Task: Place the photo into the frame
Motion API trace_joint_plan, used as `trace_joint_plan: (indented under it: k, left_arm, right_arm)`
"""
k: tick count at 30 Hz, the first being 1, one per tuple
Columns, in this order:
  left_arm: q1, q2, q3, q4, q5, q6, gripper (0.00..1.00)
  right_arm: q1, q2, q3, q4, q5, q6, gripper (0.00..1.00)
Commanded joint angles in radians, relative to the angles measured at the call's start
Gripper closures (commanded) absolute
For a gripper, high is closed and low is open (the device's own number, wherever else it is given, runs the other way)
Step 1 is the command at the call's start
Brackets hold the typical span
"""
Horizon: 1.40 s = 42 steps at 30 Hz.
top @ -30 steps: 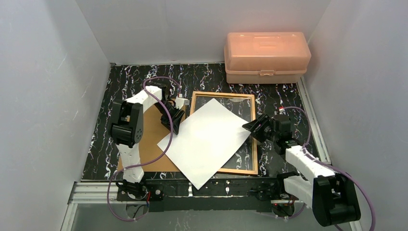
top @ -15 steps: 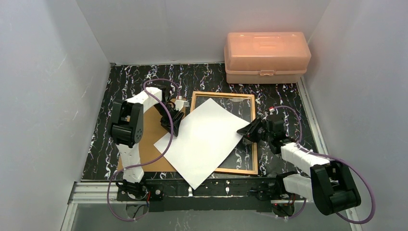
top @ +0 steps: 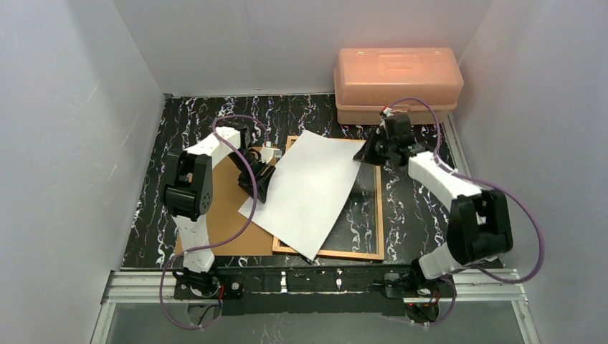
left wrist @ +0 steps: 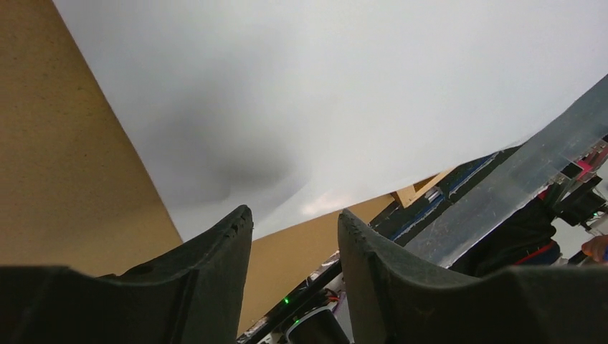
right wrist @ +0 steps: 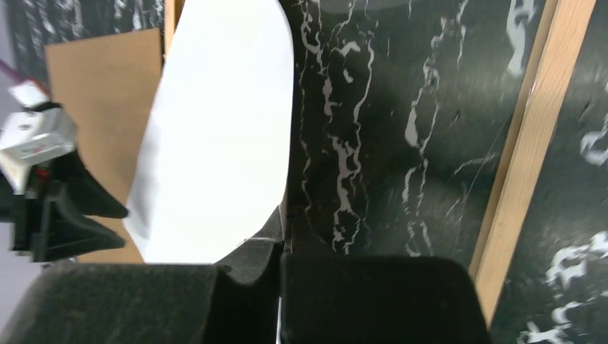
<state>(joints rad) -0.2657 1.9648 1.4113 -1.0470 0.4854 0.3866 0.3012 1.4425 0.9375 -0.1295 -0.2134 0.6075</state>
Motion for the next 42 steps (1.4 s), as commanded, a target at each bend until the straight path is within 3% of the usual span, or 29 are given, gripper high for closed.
trace_joint_plan:
  k: [1, 9, 13, 28, 42]
  left_arm:
    - [0.009, -0.078, 0.077, -0.082, 0.043, 0.024, 0.51]
    - [0.074, -0.071, 0.208, -0.117, 0.065, 0.009, 0.45]
    - [0.077, -0.058, 0.19, -0.102, 0.05, 0.003, 0.45]
    - [0.077, -0.091, 0.101, -0.067, 0.033, -0.006, 0.47]
    - [0.077, -0.076, 0.107, -0.061, 0.037, -0.021, 0.48]
  right_arm:
    - [-0.005, 0.135, 0.233, -0.358, -0.009, -0.312, 0.99]
    - [-0.008, 0.122, 0.354, -0.519, 0.074, -0.444, 0.99]
    - [-0.007, 0.129, 0.402, -0.564, 0.083, -0.488, 0.99]
    - [-0.006, 0.264, 0.618, -0.503, -0.005, -0.588, 0.99]
    - [0.007, 0.295, 0.57, -0.412, -0.04, -0.556, 0.99]
